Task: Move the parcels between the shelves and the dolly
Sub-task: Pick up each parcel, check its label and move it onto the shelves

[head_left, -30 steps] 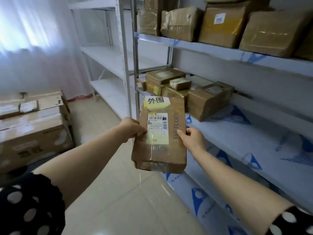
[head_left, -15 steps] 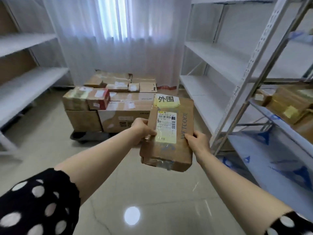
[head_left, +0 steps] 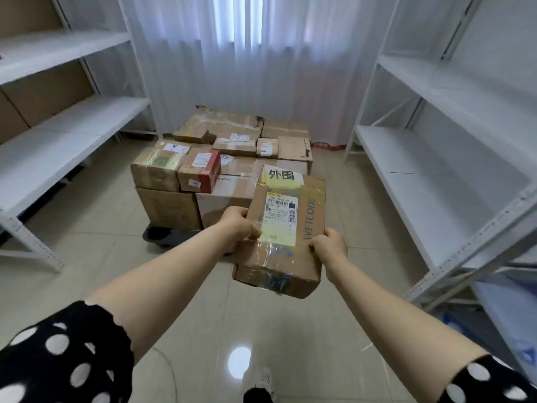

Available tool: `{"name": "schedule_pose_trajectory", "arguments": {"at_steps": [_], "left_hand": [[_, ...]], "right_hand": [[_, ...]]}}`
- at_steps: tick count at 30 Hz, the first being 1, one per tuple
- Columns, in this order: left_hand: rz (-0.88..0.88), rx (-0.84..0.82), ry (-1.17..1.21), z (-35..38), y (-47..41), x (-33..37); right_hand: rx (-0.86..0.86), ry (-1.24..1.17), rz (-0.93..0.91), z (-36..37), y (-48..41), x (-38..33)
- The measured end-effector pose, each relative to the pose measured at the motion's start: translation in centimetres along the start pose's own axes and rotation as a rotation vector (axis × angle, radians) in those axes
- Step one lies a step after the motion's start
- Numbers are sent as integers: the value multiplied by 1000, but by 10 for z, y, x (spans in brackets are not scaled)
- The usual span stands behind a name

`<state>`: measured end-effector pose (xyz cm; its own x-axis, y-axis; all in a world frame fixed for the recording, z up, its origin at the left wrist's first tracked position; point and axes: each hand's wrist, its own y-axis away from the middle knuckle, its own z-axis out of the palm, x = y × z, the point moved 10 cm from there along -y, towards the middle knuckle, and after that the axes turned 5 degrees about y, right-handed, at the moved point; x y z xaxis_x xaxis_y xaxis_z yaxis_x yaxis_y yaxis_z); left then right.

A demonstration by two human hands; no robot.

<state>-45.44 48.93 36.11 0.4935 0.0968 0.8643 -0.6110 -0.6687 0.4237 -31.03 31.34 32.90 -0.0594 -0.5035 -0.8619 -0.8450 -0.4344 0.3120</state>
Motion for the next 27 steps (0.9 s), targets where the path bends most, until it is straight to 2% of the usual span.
{"name": "schedule_pose_trajectory", "arguments": {"at_steps": [7,14,19,27], "left_hand": [[-68,0,26,-53,-136,27],[-111,3,58,-128,-272,38],[-102,-32,-155,-164,-392,41],[-149,-221,-410,-186,-537,30]], "right_hand": [[-76,-62,69,79,-131,-60],[-135,-3,79,174,-238,-123],[-147,-45,142,248,-325,-145],[-137,-96,287,335,-442,-143]]}}
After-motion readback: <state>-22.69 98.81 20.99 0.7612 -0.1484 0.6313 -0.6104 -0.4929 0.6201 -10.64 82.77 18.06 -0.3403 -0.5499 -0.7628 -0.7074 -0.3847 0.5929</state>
